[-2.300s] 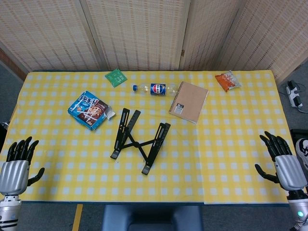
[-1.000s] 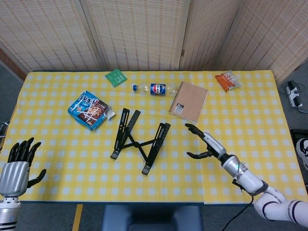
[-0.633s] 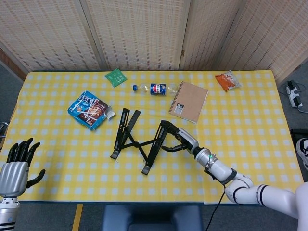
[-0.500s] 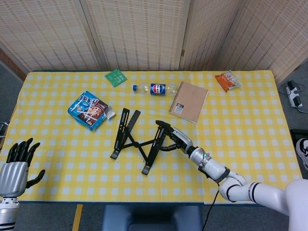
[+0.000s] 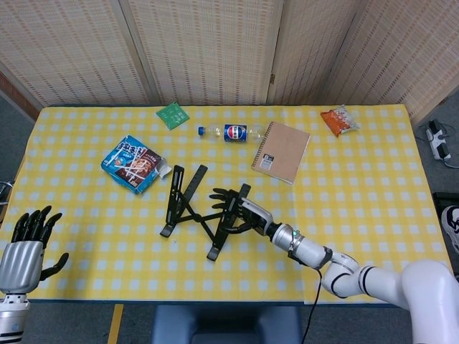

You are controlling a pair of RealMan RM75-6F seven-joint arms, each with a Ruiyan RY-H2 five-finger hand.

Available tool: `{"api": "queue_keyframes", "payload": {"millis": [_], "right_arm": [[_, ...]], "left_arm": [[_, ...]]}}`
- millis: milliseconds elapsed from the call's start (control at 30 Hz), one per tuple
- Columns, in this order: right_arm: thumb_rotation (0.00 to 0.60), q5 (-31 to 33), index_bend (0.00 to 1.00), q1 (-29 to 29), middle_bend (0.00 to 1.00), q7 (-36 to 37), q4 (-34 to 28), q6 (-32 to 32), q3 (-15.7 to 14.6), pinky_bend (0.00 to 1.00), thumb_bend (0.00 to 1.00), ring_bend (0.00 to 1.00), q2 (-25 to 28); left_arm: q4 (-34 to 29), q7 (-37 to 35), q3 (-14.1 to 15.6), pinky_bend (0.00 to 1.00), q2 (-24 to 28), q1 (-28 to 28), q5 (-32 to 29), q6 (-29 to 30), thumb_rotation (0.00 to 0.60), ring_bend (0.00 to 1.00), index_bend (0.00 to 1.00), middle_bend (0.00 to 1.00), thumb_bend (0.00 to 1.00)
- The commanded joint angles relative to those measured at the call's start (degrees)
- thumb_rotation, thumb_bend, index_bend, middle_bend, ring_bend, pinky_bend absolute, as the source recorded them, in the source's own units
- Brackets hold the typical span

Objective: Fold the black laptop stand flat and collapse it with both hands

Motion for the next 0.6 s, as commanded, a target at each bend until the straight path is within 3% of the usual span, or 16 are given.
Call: {"api": "queue_keyframes", "payload": {"millis": [33, 233, 600], "right_arm": [[0.6, -4.5, 0.0, 2.17, 0.16, 7.17, 1.78, 4.19, -4.25, 0.02, 0.29, 0.2, 0.18], [0.6, -10.72, 0.0, 4.17, 0.18, 15.18, 3.35, 11.89, -10.27, 0.07, 0.29, 0.23, 1.68], [0.6, -18.55, 0.0, 6.46, 0.18, 22.39, 5.0, 24.73, -19.81, 0.09, 0.29, 0.24, 4.25]], "left_arm": [[0.03, -0.29, 0.01, 0.0, 0.1, 0.15, 0.1, 0.26, 0.6, 0.03, 0.17, 0.08, 0.31], [0.23, -0.75, 0.02, 0.0, -0.06, -0.04, 0.58, 0.14, 0.6, 0.03, 0.18, 0.09, 0.31], [-0.01, -1.4, -0.14, 0.0, 0.17, -1.11, 2.05, -0.6, 0.6, 0.04, 0.18, 0.11, 0.31]]}}
